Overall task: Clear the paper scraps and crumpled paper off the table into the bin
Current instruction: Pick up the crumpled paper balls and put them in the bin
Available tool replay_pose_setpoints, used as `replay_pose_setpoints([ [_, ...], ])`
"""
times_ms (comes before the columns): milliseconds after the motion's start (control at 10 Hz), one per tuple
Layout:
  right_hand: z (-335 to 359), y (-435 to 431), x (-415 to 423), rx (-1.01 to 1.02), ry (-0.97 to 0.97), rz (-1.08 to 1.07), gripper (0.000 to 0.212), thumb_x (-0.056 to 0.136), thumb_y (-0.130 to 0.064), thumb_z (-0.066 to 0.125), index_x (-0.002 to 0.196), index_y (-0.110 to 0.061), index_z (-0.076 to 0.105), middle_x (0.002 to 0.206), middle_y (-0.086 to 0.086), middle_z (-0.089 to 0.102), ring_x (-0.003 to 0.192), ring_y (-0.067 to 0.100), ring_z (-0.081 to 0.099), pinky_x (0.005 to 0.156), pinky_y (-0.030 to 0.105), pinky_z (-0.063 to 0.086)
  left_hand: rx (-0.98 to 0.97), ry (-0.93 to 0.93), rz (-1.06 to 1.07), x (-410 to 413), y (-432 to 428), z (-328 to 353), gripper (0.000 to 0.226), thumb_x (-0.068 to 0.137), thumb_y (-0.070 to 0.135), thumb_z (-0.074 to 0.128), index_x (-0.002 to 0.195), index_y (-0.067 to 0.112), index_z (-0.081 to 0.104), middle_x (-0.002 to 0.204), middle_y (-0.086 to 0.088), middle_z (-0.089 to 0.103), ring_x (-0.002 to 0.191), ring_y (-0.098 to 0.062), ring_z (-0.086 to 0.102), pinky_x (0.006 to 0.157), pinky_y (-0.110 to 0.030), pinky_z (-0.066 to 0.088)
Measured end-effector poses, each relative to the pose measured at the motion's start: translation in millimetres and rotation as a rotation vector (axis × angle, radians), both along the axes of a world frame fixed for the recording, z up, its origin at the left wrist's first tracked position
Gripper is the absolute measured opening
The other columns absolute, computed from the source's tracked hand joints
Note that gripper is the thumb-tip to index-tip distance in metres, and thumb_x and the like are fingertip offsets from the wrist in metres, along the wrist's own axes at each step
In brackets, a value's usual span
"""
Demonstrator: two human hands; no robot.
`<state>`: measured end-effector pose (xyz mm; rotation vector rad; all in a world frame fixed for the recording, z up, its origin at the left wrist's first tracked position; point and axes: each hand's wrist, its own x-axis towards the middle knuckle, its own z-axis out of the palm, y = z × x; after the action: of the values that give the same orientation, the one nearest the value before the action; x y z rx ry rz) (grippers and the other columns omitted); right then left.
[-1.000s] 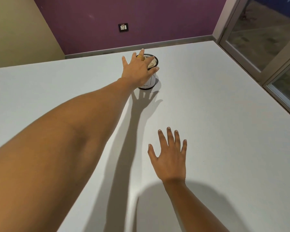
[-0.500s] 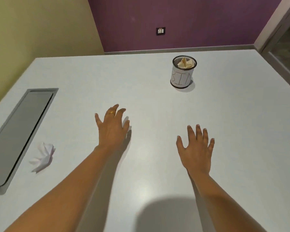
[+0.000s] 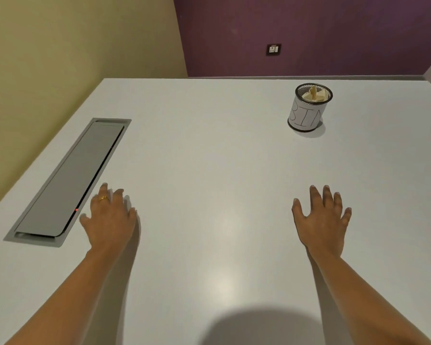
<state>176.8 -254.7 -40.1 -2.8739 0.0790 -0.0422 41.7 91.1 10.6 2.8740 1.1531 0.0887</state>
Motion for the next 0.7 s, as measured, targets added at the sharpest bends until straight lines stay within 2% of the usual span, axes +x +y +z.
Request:
replay_pose_setpoints([
  [100,0,0,0,0.006,0.002,0.001,0.059,0.092,-0.049,0.033,0.144,-0.02,0.028,0.155,0.008,0.022,0.145,0.028,0.013,0.117,0.052,0.009,-0.082,-0.04,-0.003,-5,-1,-4,0.032,0.095,0.016,0.042,0.124,0.005,0.048,0.146,-0.017,0.032,0.118,-0.041,0.045,0.081,-0.057,0.045],
  [300,-2,0,1,0.015,-0.005,0.001,0.06,0.092,-0.05,0.032,0.144,-0.02,0.028,0.156,0.008,0.022,0.145,0.028,0.012,0.117,0.052,0.009,-0.143,-0.187,-0.086,9,-14,-11,0.023,0.094,0.009,0.044,0.112,0.005,0.057,0.132,-0.014,0.05,0.107,-0.038,0.055,0.083,-0.044,0.046],
  [400,-3,0,1,0.005,-0.01,0.002,0.06,0.092,-0.051,0.032,0.144,-0.02,0.028,0.155,0.008,0.022,0.145,0.028,0.013,0.117,0.052,0.01,-0.232,-0.31,-0.212,27,-33,-10,0.015,0.094,0.011,0.047,0.1,0.008,0.06,0.124,-0.01,0.058,0.108,-0.031,0.056,0.08,-0.029,0.037],
  [500,-3,-1,1,0.02,-0.016,0.0,0.062,0.091,-0.053,0.032,0.144,-0.02,0.028,0.155,0.008,0.024,0.145,0.027,0.013,0.117,0.053,0.01,-0.368,-0.391,-0.394,51,-66,-6,0.017,0.092,0.009,0.049,0.103,0.007,0.063,0.119,-0.006,0.063,0.113,-0.023,0.055,0.085,-0.018,0.032],
  [600,-3,-1,1,0.058,-0.036,0.009,0.068,0.088,-0.059,0.034,0.144,-0.02,0.028,0.153,0.005,0.028,0.145,0.025,0.016,0.116,0.054,0.01,-0.556,-0.445,-0.484,77,-104,-2,0.028,0.091,0.007,0.05,0.118,0.009,0.058,0.117,-0.007,0.065,0.103,-0.014,0.054,0.083,-0.008,0.031],
  [700,-1,1,1,0.1,-0.098,0.077,0.076,0.083,-0.066,0.039,0.143,-0.022,0.027,0.152,0.0,0.03,0.144,0.019,0.02,0.115,0.054,0.011,-0.777,-0.416,-0.517,104,-142,0,0.03,0.09,0.009,0.053,0.119,0.013,0.055,0.109,-0.006,0.066,0.092,-0.017,0.058,0.074,-0.013,0.035],
])
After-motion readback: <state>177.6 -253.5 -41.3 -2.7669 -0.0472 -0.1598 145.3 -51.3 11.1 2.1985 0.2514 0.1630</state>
